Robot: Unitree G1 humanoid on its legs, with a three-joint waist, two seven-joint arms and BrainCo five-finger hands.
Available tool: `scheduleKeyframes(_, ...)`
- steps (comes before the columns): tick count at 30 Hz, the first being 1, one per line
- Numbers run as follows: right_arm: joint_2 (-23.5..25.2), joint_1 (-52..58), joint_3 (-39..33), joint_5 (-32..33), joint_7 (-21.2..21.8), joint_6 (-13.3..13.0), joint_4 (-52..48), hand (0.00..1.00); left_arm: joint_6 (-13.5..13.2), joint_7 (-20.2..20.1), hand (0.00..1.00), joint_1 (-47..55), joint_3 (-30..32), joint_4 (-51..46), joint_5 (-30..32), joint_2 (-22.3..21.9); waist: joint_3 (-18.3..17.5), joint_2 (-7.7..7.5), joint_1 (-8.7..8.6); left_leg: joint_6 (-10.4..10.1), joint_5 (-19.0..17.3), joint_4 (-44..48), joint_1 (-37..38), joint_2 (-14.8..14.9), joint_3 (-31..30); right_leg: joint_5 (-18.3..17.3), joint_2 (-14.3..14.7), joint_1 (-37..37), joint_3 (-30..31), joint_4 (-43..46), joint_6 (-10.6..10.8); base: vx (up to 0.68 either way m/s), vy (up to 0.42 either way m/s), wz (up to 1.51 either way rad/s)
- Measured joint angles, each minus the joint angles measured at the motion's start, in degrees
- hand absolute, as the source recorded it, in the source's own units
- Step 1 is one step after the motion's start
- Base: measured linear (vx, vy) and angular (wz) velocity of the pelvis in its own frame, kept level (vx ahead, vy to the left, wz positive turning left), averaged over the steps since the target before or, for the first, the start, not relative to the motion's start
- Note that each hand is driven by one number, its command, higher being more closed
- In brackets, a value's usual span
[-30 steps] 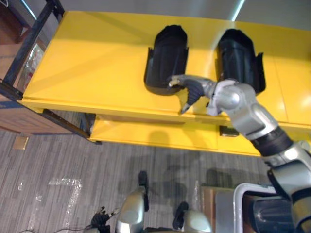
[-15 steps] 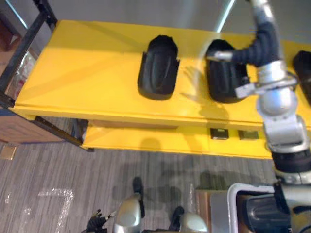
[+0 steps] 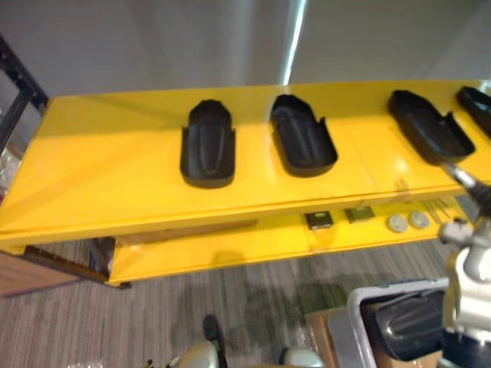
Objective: Walk over and take plastic housings, then place them on the shelf
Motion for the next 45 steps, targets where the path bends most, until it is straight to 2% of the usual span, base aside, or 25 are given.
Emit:
scheduleKeyframes(5,4.70,3.75,-0.67,4.86,0.00,-3.20,0.03,0.00,-1.25,0.20,0.00,0.28,-0.19,-0.04,1.26,-0.04,-0.45,-0.11,-1.18,-0.86,0.60,-0.02,-0.14,0.39,2.29,-0.70,0.38,-0.02,1.04,-3.22,-0.14,-0.05,-0.020,-0.27)
scheduleKeyframes(10,7.10,6.54,1.16,5.92,-0.83,-3.44,2.89,0.00,-0.84,0.58,0.00,-0.96,-2.14,0.93,5.04,0.13,-1.33,0.92,-2.13,-1.38,1.12,-0.04,0.13,0.89,3.67,-1.02,0.57,-0.86,1.48,-3.61,-0.05,-0.03,0.002,-0.11)
scheduleKeyframes(13,7.80,6.77,3.89,7.13,-2.71,-3.31,7.46,0.00,0.46,0.07,0.00,-2.80,-4.50,2.28,8.33,0.61,-1.40,0.69,-2.77,-1.34,1.05,-0.03,0.33,0.95,5.09,-0.88,0.37,-1.14,2.55,-4.06,0.15,0.03,0.029,-0.19)
scheduleKeyframes(16,10.31,7.82,5.50,10.05,-3.81,-3.33,11.19,0.00,3.26,-2.27,0.00,-4.40,-7.90,3.72,13.59,2.07,-1.79,-0.02,-3.17,-1.56,-0.20,-0.03,2.27,0.95,10.24,-0.14,0.23,-2.24,7.68,-4.13,0.95,0.07,0.058,-0.70)
scheduleKeyframes(19,11.06,9.80,5.98,12.65,-3.72,-3.22,14.01,0.00,6.08,-4.31,0.00,-5.70,-11.49,5.11,17.25,3.78,-2.13,-1.06,-5.54,-2.09,-1.69,-0.02,4.81,1.04,15.79,0.76,0.30,-2.94,13.25,-4.22,1.32,0.09,0.064,-0.94)
scheduleKeyframes(20,11.11,10.32,6.00,12.69,-3.63,-3.22,14.43,0.00,6.55,-4.57,0.00,-6.00,-12.25,5.36,17.32,4.10,-2.21,-1.13,-6.06,-2.29,-1.97,-0.01,5.33,1.12,17.03,1.00,0.40,-3.08,14.55,-4.26,1.37,0.07,0.050,-1.06)
scheduleKeyframes(21,11.16,11.54,6.00,12.70,-3.33,-3.22,14.77,0.00,7.24,-5.27,0.00,-6.61,-13.95,6.07,17.55,4.60,-2.33,-1.11,-7.29,-2.72,-2.50,-0.02,6.37,1.26,19.30,1.46,0.56,-3.38,16.41,-4.46,1.59,0.05,0.032,-1.04)
scheduleKeyframes(25,11.77,15.51,5.63,15.73,0.21,-3.82,14.81,0.00,9.22,-5.61,0.00,-7.66,-16.63,6.18,15.58,4.55,-4.15,0.44,-10.50,-3.89,-3.87,-0.02,7.97,2.98,25.13,3.96,2.37,-5.82,19.63,-4.58,1.32,0.01,-0.010,-0.85)
scheduleKeyframes(27,12.40,16.67,5.81,15.99,1.84,-3.90,14.78,0.00,9.20,-5.45,0.00,-8.74,-17.97,6.42,13.81,4.67,-4.26,0.38,-10.96,-4.02,-3.90,0.31,8.29,3.08,25.78,4.07,2.67,-5.86,20.00,-4.58,1.31,-0.03,-0.059,-0.38)
scheduleKeyframes(29,12.60,16.22,7.26,15.90,4.31,-3.95,14.79,0.00,8.74,-4.52,0.00,-9.48,-18.56,6.43,11.06,5.15,-4.57,-0.14,-10.54,-3.79,-5.74,6.11,6.78,3.84,19.57,4.08,2.70,-6.58,21.41,-4.42,1.30,-0.03,-0.082,-0.38)
scheduleKeyframes(30,12.02,15.34,8.80,15.88,5.60,-4.28,14.75,0.00,8.74,-3.84,0.00,-9.35,-18.40,6.45,9.10,5.16,-4.84,0.17,-10.03,-3.54,-8.53,11.08,4.56,5.10,12.67,4.09,2.95,-7.21,22.62,-4.29,1.33,-0.05,-0.046,-0.65)
scheduleKeyframes(31,10.36,13.19,10.54,15.89,7.31,-4.64,14.75,0.00,8.67,-2.87,0.00,-9.13,-17.91,6.54,6.39,4.26,-4.86,1.83,-8.81,-4.08,-13.19,17.26,1.29,6.75,3.79,4.45,4.26,-8.48,24.22,-4.14,1.68,-0.12,0.042,-0.92)
scheduleKeyframes(32,8.57,11.04,11.87,15.90,8.40,-4.63,14.80,0.00,8.15,-2.00,0.00,-8.44,-17.06,6.51,4.63,3.28,-5.23,3.97,-7.43,-4.63,-17.29,20.95,-0.41,7.10,-3.34,4.75,5.50,-9.24,26.18,-3.96,2.03,-0.13,0.095,-0.88)
scheduleKeyframes(33,7.93,9.84,12.50,15.90,8.95,-4.61,14.93,0.00,7.45,-1.71,0.00,-7.88,-16.30,6.49,4.41,2.66,-5.14,4.52,-6.83,-5.09,-18.86,22.39,-0.64,6.80,-6.11,4.81,5.89,-9.40,27.21,-3.74,2.15,-0.19,0.175,-0.89)
scheduleKeyframes(34,7.10,7.33,14.03,15.91,9.45,-4.57,15.46,0.00,6.16,-1.53,0.00,-6.57,-14.85,6.35,3.05,1.99,-5.24,4.91,-5.42,-4.93,-21.52,25.66,-1.72,6.15,-9.51,4.31,6.37,-10.32,29.03,-3.22,1.76,-0.22,0.196,-0.72)
scheduleKeyframes(35,6.46,4.63,15.61,15.92,10.03,-4.45,16.22,0.00,4.95,-1.58,0.00,-5.30,-13.36,6.33,2.58,1.69,-5.30,4.60,-4.55,-5.08,-24.31,28.46,-3.62,4.98,-11.97,4.02,6.57,-11.39,30.20,-2.33,1.76,-0.23,0.200,-0.60)
scheduleKeyframes(36,6.22,3.68,16.40,15.94,10.03,-4.45,16.35,0.00,4.40,-1.58,0.00,-4.88,-12.89,6.15,2.62,1.66,-5.46,4.36,-3.99,-4.67,-24.88,29.36,-4.65,4.54,-12.86,3.88,6.48,-12.24,30.54,-1.83,1.88,-0.19,0.193,-0.33)
scheduleKeyframes(39,6.18,-0.40,20.54,15.90,7.81,-4.24,16.64,0.00,2.08,-1.84,0.00,-4.18,-10.73,5.75,4.27,1.96,-5.07,1.91,-3.50,-3.07,-25.97,34.80,-9.55,2.50,-13.17,3.02,5.75,-17.57,31.60,3.11,1.53,-0.15,0.145,-0.05)
scheduleKeyframes(41,6.59,-0.79,21.38,16.01,5.04,-3.29,16.62,0.00,1.70,-1.91,0.00,-5.21,-10.04,5.41,6.80,2.06,-3.63,2.25,-2.65,-2.49,-27.86,40.25,-12.19,2.43,-13.24,3.57,6.29,-19.03,32.72,4.71,2.25,-0.19,0.188,-0.27)
scheduleKeyframes(42,7.69,-0.19,21.57,16.05,4.27,-2.82,16.62,0.00,1.76,-1.89,0.00,-5.37,-9.52,4.94,7.77,1.68,-2.44,2.57,-2.07,-1.70,-29.10,42.95,-12.34,2.51,-12.89,4.69,6.52,-18.94,33.98,4.71,4.04,-0.18,0.238,-0.70)
scheduleKeyframes(43,8.93,2.05,22.10,16.05,4.00,-2.76,16.24,0.00,2.19,-2.09,0.00,-5.10,-9.54,4.41,8.24,1.04,-1.65,3.11,-2.05,-0.73,-30.48,45.12,-12.40,3.11,-11.43,5.90,6.85,-18.95,34.43,5.04,4.81,-0.17,0.234,-0.81)
scheduleKeyframes(44,9.50,3.62,22.52,16.06,4.26,-2.76,15.94,0.00,2.55,-2.17,0.00,-5.14,-9.51,4.16,8.25,0.93,-1.35,3.41,-2.09,-0.39,-31.10,45.93,-12.29,3.56,-10.39,6.90,7.04,-19.09,33.93,4.93,4.59,-0.21,0.233,-1.00)
scheduleKeyframes(45,10.45,6.60,23.67,16.05,5.28,-2.76,15.22,0.00,2.84,-2.26,0.00,-5.18,-8.98,3.84,8.55,0.49,-0.78,3.89,-2.18,0.46,-31.69,46.40,-11.58,5.08,-7.82,9.66,6.89,-19.31,30.17,3.52,2.81,-0.21,0.195,-1.25)
